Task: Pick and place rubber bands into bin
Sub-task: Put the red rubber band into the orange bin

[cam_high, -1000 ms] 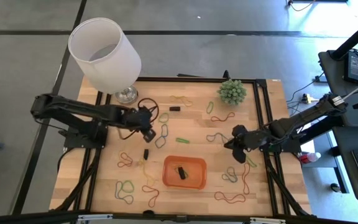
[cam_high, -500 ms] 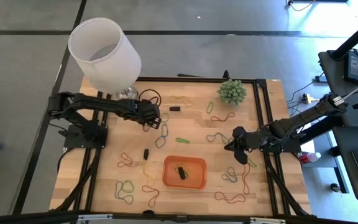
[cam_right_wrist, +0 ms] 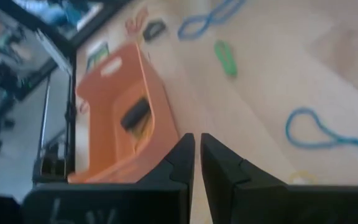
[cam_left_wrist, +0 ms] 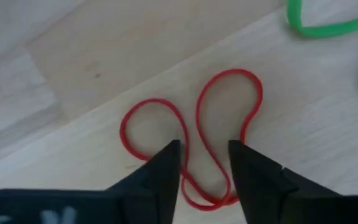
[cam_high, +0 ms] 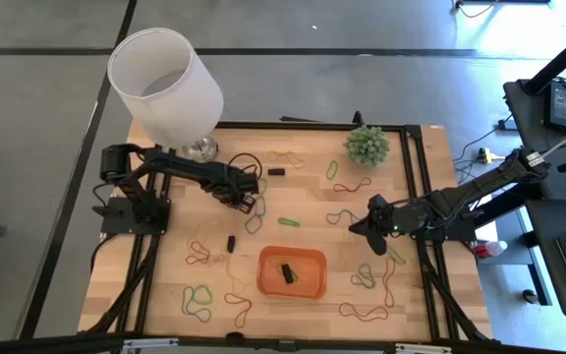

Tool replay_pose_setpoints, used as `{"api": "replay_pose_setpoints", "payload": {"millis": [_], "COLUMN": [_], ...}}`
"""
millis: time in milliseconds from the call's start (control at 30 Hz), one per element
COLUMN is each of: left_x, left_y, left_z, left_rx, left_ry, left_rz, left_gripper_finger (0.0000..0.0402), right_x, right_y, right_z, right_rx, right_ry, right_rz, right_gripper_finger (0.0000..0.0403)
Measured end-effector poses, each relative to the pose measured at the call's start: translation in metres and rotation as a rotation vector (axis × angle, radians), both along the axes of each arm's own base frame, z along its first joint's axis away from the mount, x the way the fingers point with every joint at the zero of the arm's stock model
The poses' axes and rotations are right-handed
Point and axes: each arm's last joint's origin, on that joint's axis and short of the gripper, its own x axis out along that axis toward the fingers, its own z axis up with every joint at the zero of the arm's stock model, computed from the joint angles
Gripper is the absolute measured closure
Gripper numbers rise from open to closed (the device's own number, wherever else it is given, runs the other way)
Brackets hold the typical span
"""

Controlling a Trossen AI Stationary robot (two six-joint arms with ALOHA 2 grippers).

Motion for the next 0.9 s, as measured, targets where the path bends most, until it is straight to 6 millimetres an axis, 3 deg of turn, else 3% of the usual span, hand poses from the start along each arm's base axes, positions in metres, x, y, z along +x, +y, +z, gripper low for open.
{"api": "replay_pose_setpoints", "payload": {"millis": [233, 367, 667, 900], "left_x": [-0.002, -0.004, -0.022, -0.026], "left_y": [-0.001, -0.006, -0.03, -0.062], "left_z": [-0.002, 0.01, 0.077, 0.128], "left_rx": [-0.024, -0.045, -0.002, 0.032], "left_ry": [0.023, -0.025, -0.309, -0.665], "left_rz": [-0.047, -0.078, -0.206, -0.359], "left_gripper_finger": [0.0386, 0.0399, 0.04, 0.04], "right_x": [0.002, 0.003, 0.005, 0.006], "right_y": [-0.001, 0.0, 0.001, 0.001], "right_z": [0.002, 0.001, -0.003, -0.004], "right_rx": [-0.009, 0.005, -0.012, -0.064], "right_ry": [-0.034, -0.026, -0.005, 0.003], "right_rz": [-0.045, -0.054, -0.051, -0.022], "right_gripper_finger": [0.0371, 0.0371, 0.0371, 0.0371]}}
